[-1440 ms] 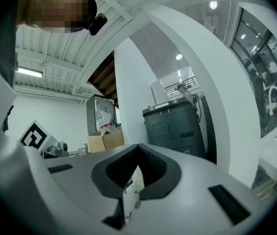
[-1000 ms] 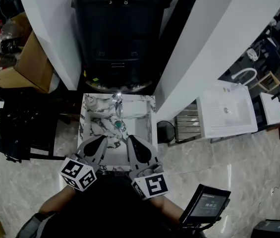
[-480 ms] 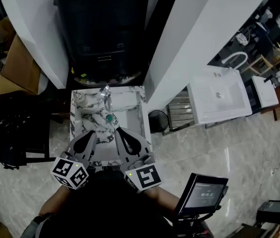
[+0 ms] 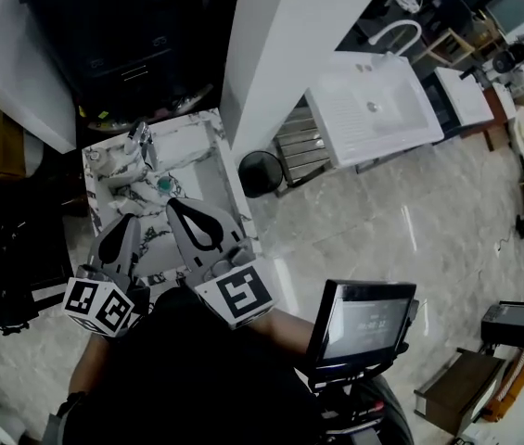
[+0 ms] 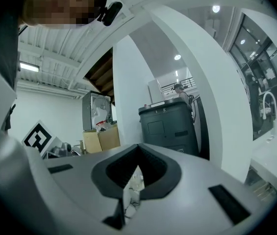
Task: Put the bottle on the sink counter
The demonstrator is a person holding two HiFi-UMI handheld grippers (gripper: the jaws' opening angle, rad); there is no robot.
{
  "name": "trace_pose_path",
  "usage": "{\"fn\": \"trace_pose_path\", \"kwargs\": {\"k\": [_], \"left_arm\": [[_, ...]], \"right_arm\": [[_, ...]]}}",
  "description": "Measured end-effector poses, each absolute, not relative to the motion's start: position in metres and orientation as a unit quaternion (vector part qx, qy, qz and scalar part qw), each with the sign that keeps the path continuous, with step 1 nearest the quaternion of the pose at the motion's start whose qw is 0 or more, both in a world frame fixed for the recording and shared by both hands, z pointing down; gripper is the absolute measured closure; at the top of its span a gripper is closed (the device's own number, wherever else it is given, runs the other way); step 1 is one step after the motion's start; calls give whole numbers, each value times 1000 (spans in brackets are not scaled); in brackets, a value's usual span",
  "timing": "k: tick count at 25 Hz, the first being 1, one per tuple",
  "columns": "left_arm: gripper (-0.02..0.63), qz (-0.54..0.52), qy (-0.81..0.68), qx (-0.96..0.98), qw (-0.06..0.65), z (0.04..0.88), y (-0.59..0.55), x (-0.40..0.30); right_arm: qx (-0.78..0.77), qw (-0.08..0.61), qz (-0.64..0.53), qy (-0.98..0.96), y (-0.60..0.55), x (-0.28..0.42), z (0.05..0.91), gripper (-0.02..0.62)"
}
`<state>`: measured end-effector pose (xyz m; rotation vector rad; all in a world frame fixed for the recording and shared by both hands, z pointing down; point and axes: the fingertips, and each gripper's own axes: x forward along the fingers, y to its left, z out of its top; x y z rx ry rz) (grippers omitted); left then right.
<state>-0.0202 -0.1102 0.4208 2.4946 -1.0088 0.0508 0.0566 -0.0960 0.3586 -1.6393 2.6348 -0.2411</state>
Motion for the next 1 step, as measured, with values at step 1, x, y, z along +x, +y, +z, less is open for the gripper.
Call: {"fn": "trace_pose_path", "kwargs": {"k": [1], "left_arm": [[603, 20, -364, 904, 225, 423, -110, -19]], "right_arm": [[-528, 15, -79, 846, -97, 58, 361, 600]]}}
